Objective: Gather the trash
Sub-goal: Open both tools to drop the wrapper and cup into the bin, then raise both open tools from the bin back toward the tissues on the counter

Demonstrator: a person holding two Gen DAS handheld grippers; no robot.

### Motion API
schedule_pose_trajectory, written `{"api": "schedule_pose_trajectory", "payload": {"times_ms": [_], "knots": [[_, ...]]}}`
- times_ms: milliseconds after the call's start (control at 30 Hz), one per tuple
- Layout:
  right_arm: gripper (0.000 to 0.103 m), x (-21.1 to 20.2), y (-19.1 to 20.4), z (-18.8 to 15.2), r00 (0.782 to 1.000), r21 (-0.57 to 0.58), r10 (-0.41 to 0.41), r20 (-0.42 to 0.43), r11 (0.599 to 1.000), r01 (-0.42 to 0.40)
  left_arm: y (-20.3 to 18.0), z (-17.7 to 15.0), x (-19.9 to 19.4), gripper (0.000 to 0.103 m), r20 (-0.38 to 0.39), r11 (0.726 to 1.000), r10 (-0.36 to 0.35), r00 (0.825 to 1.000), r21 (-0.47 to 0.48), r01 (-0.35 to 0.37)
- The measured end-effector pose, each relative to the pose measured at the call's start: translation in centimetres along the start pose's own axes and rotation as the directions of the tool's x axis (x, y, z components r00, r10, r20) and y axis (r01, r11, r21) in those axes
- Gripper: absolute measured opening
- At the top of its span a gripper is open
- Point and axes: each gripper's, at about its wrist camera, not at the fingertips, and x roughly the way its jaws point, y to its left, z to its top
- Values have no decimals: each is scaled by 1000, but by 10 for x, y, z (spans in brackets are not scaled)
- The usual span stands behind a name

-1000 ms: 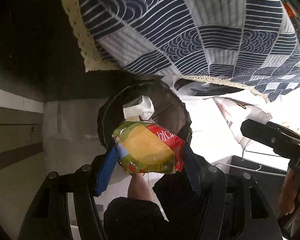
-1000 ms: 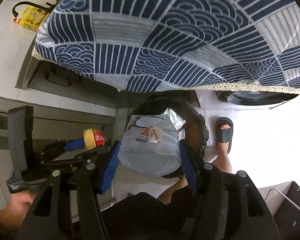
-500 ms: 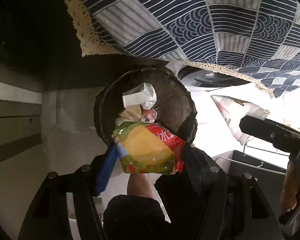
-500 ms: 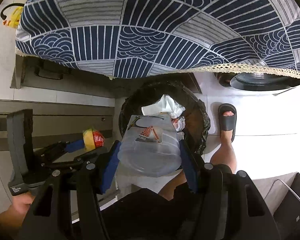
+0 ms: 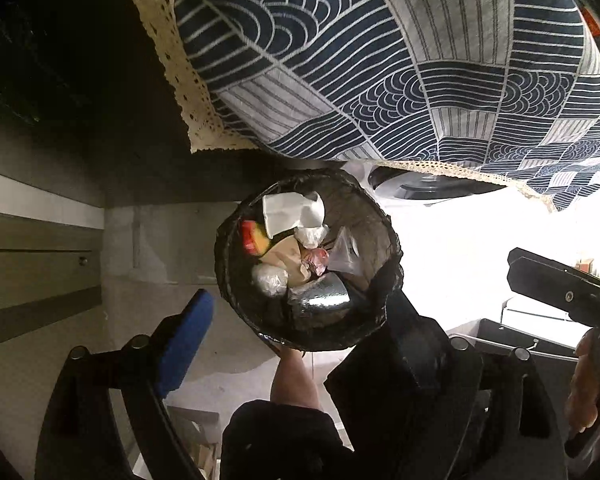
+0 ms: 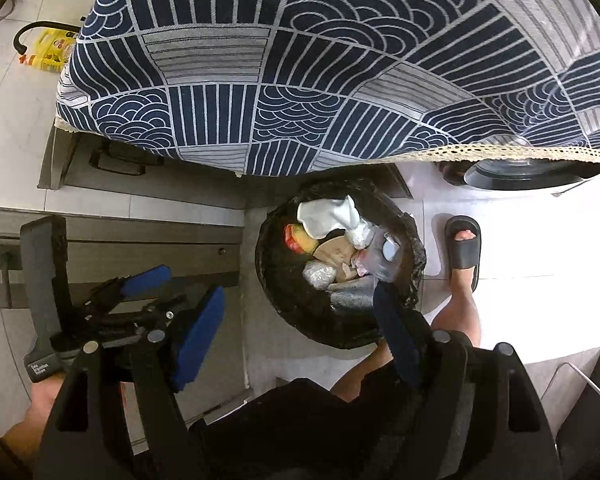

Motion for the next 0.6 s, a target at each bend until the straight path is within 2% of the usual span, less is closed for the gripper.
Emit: {"api": "schedule_pose_trajectory", "payload": {"times_ms": [67,100,133,400,467,533,600], "knots": [[78,-5,-1,-2,1000,2,-1,5,1000,1,-1,0,-3,87,10,1000,0,1000,3,0],[79,-9,-2,-2,1000,5,-4,11,1000,4,-1,-1,-5,93,15,1000,-1,1000,5,1],[81,-11,-3,-4,1000,8,-5,16,1000,4,-2,-1,-8,95,21,1000,-3,1000,8,3],[82,-33,2,-4,999,7,-14,50,1000,13,-10,-3,-30,95,55,999,-28,998,46,26],[84,-44,7,-2,997,3,-12,73,1000,12,-10,-1,-41,95,68,997,-67,995,40,65],[93,-57,14,0,994,-11,-31,107,999,33,-12,1,-52,96,90,995,-92,992,35,89],[93,-73,22,3,988,-37,-37,152,998,43,-17,5,-68,96,121,992,-118,986,63,111]]}}
